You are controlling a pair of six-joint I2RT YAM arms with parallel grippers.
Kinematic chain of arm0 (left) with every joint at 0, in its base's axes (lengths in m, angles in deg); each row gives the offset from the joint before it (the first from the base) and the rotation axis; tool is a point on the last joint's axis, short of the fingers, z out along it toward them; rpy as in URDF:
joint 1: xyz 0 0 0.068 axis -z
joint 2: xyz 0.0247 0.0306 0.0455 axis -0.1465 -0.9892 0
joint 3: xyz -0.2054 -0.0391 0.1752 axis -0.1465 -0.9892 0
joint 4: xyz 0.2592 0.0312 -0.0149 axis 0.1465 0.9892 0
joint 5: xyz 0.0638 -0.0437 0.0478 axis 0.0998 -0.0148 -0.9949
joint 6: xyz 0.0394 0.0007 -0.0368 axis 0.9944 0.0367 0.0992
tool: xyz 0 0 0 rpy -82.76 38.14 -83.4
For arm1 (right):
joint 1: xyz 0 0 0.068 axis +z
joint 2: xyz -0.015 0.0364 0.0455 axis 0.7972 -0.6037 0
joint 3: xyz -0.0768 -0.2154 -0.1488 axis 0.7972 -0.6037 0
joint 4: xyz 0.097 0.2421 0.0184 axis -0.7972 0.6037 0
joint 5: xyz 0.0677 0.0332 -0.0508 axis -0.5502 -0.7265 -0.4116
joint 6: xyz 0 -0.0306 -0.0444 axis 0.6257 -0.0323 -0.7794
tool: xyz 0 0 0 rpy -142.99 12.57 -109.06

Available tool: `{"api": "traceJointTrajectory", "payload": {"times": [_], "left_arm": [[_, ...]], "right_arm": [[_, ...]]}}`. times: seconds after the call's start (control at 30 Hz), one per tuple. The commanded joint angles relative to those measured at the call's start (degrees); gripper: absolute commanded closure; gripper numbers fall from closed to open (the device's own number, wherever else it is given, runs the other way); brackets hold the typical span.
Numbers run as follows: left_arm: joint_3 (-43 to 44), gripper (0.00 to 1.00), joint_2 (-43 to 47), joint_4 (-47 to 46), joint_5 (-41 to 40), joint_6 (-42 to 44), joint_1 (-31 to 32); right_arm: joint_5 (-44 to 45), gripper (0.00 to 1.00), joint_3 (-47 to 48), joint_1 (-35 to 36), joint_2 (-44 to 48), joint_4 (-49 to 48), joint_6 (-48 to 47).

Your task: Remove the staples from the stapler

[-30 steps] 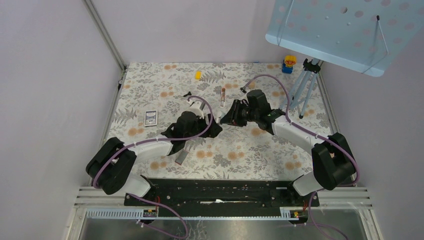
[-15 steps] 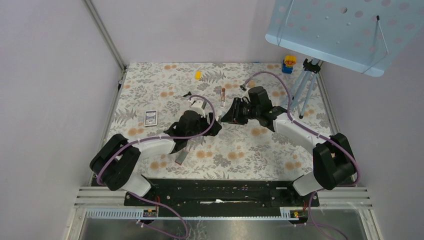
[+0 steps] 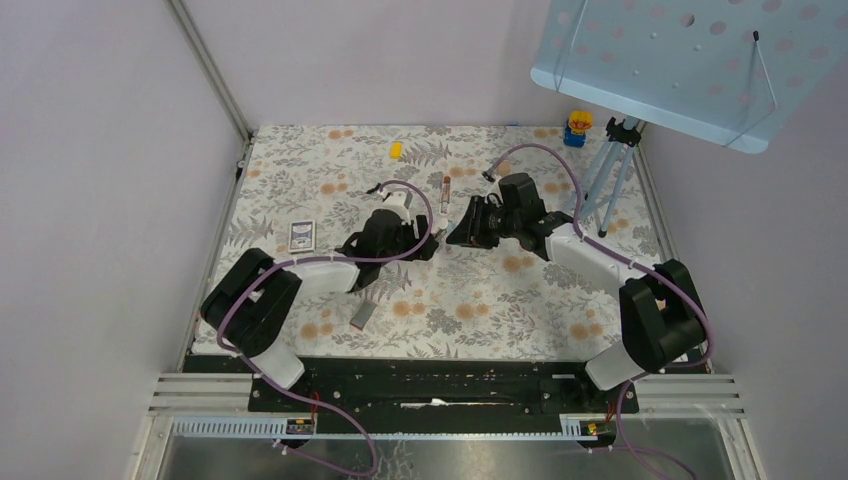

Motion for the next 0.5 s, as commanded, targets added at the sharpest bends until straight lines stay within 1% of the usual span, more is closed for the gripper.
{"api": "traceJointTrajectory", "payload": {"times": [0.0,0.27,0.47], "left_arm": [[5.2,0.29,-2.5,-2.9,-1.0,1.8,-0.9],[8.7,0.3,-7.2,-2.2,-1.0,2.3,-1.3],[9.3,0.3,-8.3,-2.2,-1.3,2.8,-1.4]], "right_arm": [[-2.2,1.0,0.0,0.2,-1.9,-0.3,-3.7],[-2.9,1.0,-0.2,0.2,-6.2,-1.6,-6.4],[-2.7,1.0,-0.2,0.1,-7.2,-1.7,-6.8]]}}
